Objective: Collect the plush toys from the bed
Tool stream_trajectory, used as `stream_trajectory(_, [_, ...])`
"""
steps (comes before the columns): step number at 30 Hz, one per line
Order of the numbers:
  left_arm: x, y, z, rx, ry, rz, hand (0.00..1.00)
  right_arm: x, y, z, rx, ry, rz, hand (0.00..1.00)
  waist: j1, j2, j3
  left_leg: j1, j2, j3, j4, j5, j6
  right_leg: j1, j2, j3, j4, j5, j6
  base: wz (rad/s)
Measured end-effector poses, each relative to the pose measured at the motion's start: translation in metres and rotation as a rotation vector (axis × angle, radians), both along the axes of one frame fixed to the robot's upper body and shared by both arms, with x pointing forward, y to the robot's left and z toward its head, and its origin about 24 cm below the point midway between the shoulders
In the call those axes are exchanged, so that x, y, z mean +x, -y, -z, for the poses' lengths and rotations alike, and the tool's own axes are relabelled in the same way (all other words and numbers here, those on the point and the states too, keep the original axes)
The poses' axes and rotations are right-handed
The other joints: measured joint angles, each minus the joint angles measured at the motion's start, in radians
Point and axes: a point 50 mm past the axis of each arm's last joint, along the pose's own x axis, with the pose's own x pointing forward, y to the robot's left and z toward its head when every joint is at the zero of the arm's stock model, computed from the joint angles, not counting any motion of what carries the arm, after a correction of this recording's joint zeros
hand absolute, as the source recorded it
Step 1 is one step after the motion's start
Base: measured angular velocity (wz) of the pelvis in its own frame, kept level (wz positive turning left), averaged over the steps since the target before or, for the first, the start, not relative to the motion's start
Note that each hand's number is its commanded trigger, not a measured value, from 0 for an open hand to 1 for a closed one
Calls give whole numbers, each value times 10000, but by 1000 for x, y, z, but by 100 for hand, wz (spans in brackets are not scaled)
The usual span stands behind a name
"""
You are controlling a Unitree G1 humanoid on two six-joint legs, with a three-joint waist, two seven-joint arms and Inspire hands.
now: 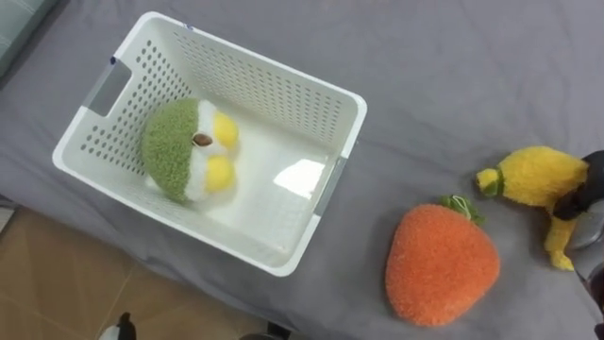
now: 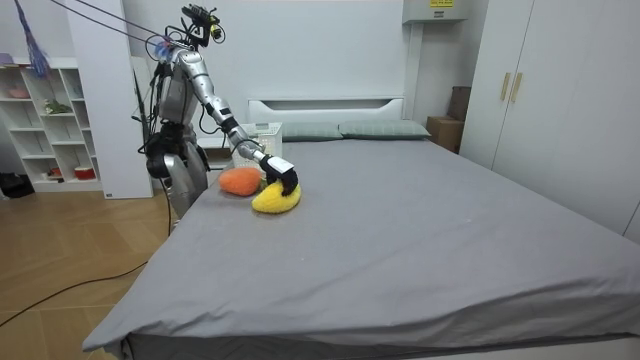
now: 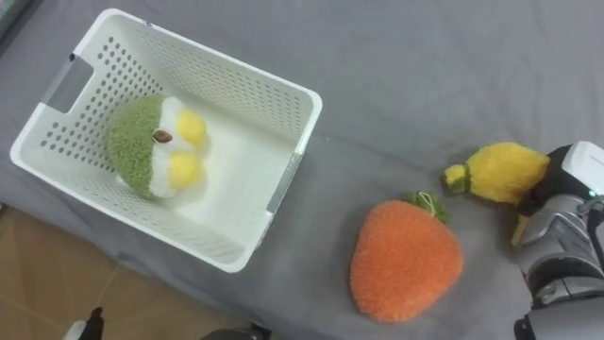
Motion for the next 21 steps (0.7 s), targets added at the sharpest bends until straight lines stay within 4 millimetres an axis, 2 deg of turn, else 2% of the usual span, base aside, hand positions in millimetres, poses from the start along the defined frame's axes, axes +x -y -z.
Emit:
stream_trajectory(7, [-7, 0, 2, -78, -126, -5, 0, 1, -1, 1, 502, 0, -207, 100, -166, 27, -13, 157, -2, 90, 6, 4, 5, 157, -13, 10, -4, -2, 3, 0])
stream_trajectory(16, [-5, 1, 1, -143, 61, 53, 0, -2, 0, 4, 972, 130, -206, 100, -288, 137, -71, 493, 1, 32, -24, 34, 8, 508, -4, -13, -13, 6, -9, 0])
stream_trajectory(21, [-9, -4, 0, -154, 194, -256, 0, -8, 6, 4, 1055, 312, -81, 100, -561, 123, -91, 890, -2, 21, -114, 34, 9, 886, -4, -14, -42, 6, -8, 1])
